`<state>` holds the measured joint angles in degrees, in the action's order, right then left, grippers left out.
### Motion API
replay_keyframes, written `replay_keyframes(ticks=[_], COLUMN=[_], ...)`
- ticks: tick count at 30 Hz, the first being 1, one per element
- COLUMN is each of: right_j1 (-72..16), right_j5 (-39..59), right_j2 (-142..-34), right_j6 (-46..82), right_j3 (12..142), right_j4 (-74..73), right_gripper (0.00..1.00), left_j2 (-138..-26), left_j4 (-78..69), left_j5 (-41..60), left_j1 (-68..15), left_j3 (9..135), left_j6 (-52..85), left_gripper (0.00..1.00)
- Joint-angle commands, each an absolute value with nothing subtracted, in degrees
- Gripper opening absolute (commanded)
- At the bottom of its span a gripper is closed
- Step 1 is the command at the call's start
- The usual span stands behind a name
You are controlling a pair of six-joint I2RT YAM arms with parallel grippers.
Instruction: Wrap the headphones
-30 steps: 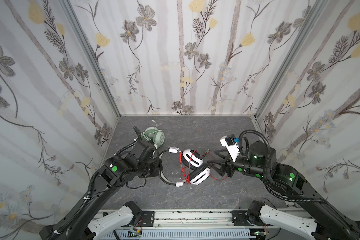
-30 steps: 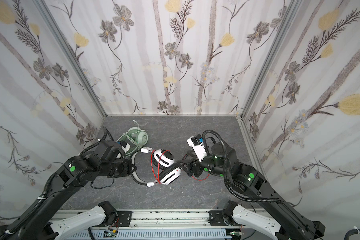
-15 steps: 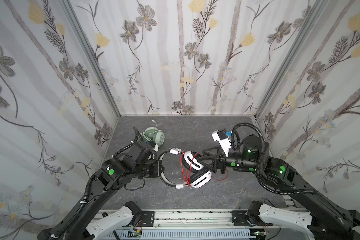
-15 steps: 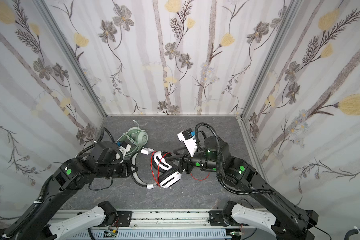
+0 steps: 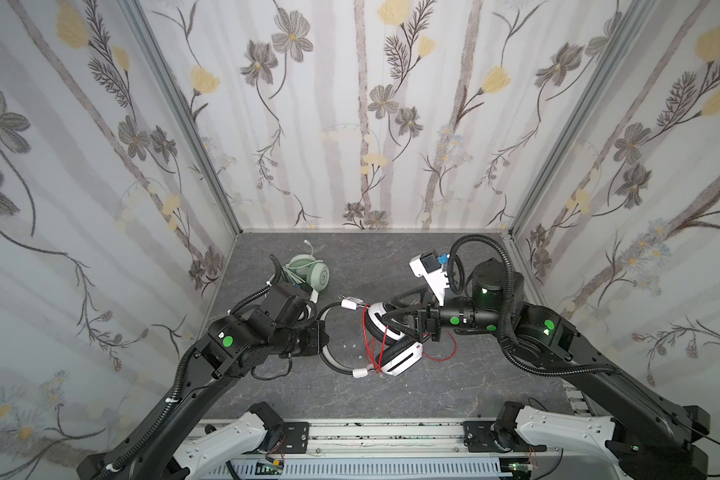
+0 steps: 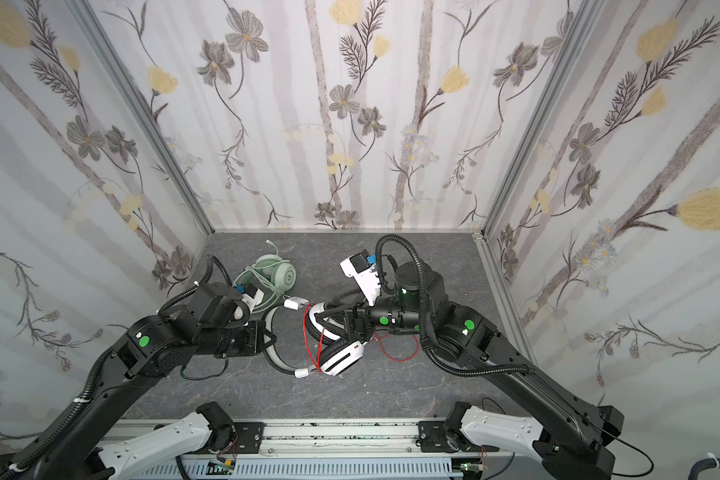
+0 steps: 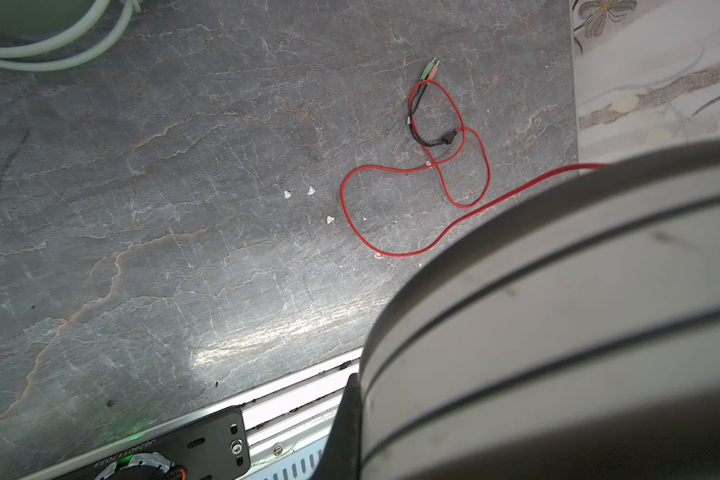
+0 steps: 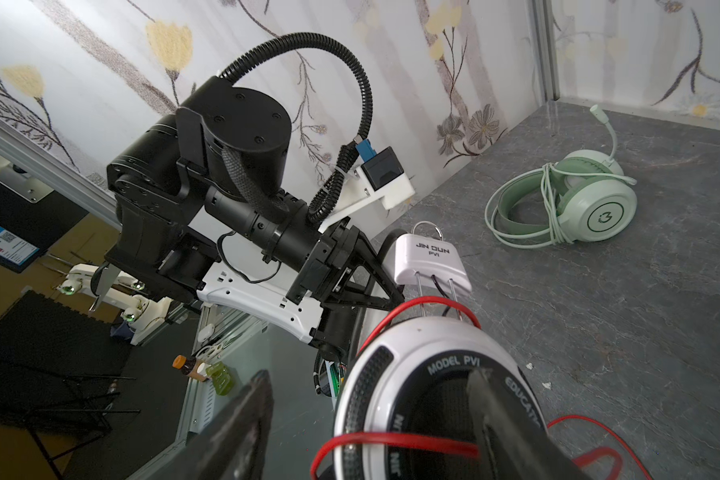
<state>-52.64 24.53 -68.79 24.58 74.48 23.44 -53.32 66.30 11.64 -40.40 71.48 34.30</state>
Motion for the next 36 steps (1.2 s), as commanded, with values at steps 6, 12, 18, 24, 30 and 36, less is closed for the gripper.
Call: replay_keyframes(ticks=[6,12,18,24,30,36], right_j1=[-52.8,-53.14,-51.42,-41.07,-36.39,-42.56], right_j5=[22.33,22.25,16.22,11.82,14.25,23.25], right_j2=[-65.47,-61.74,-55.73,-46.1,-39.69,-39.55], right_j6=[27.54,29.34,28.3,32.05,39.16,39.74], right_j3=[72.53,69.28,67.14,60.91,44.12,24.31], right_j4=[27.1,28.99,33.18,33.89,25.52,1.36], right_gripper=[0.74,0.74,0.78,0.8,0.79,0.75], left_j2=[-53.48,-52.39,-51.55,-51.42,-53.1,-56.43], left_j4=[64.64,64.89,65.21,67.77,68.24,67.34], left_j5=[11.78,11.6,12.32,12.39,14.31,14.16], left_j1=[-40.47,-40.45,-40.45,-40.43,-40.35,-40.34], left_j3=[72.89,72.02,71.48,76.46,82.81,90.67], left_j6=[34.1,34.4,34.45,34.63,35.77,36.98], left_gripper=[0.0,0.0,0.0,0.0,0.0,0.0])
